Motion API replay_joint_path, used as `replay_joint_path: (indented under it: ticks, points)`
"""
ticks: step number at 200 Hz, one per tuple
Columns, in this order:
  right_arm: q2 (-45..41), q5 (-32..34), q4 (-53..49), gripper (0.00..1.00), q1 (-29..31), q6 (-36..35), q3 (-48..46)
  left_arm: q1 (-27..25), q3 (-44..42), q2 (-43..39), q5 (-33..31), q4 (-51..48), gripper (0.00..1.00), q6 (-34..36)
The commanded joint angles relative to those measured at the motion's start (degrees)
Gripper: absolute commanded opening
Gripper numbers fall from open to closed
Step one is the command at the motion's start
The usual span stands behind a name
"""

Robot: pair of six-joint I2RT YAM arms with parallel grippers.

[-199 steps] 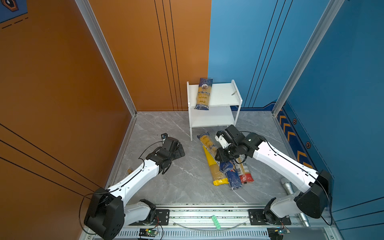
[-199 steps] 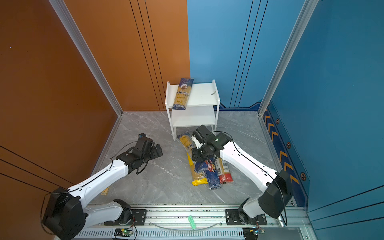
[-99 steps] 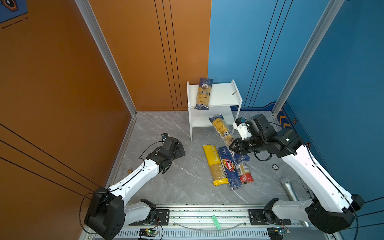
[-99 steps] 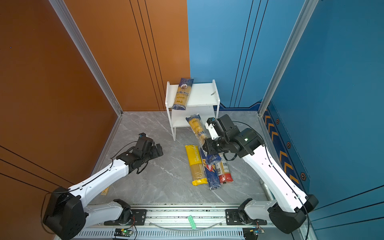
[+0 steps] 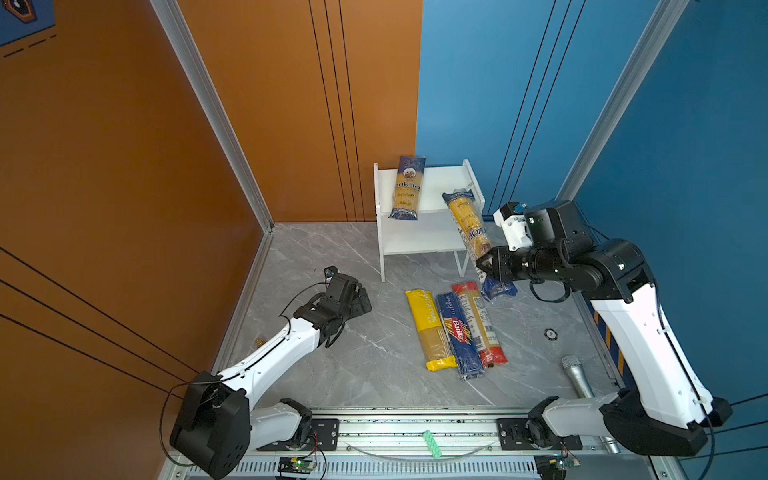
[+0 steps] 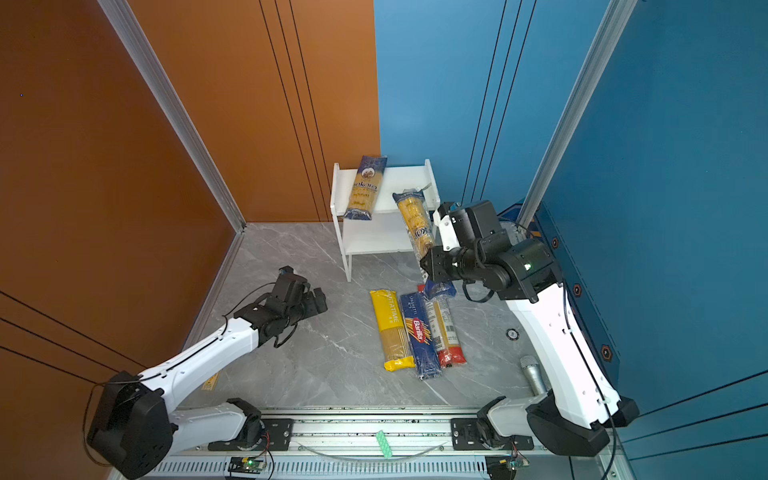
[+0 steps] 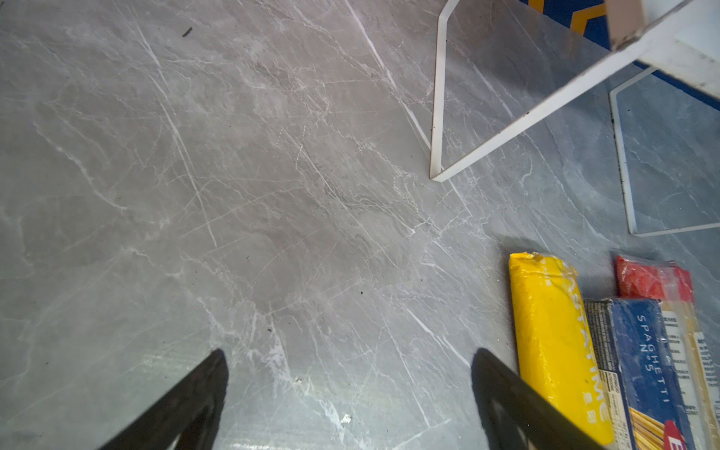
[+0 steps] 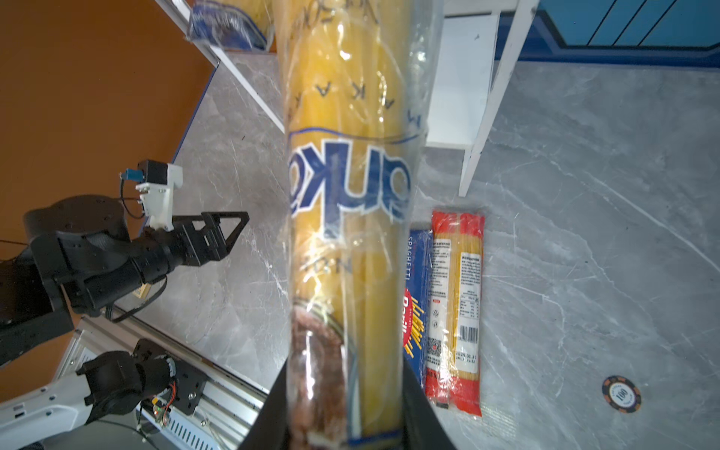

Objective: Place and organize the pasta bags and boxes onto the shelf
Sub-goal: 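Lift the Ankara bag upright with the right gripper toward the shelf, then raise the Ankara bag over the top tier beside the first bag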

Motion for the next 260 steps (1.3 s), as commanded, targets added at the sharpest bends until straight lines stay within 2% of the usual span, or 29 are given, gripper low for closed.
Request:
replay_joint_path:
  ticks: [1, 42, 69, 124, 200, 229, 260]
  points:
    - [4.3, 4.1, 5.9, 0.00, -0.6, 0.6, 7.1, -0.7, 1.3, -0.2, 0.7, -0.1, 0.98, -0.1]
    - [14.4, 7.2, 6.7, 0.00, -0.5, 2.7, 17.1, -1.4, 1.3, -1.4, -0.1, -0.8, 0.98, 0.0]
    - [18.0, 8.8, 9.5, 0.00, -0.3, 4.4, 20.1, -1.4, 1.8, -2.0, -0.3, -1.7, 0.98, 0.3]
    - [20.3, 13.4, 15.2, 0.00, -0.7, 8.6, 20.1, -1.3, 1.9, -2.4, -0.5, -2.2, 0.98, 0.5]
    - [22.3, 12.0, 24.2, 0.00, -0.8, 9.9, 18.8, -1.3, 0.7, -3.8, -1.0, -2.3, 0.98, 0.3]
    - [21.7, 9.9, 33.7, 0.00, -0.8, 8.5, 14.2, -1.3, 0.3, -4.7, -1.3, -2.3, 0.98, 0.2]
    - [22.7, 9.6, 36.2, 0.00, -0.9, 7.0, 13.6, -1.4, -0.2, -5.5, -1.4, -2.3, 0.98, 0.0]
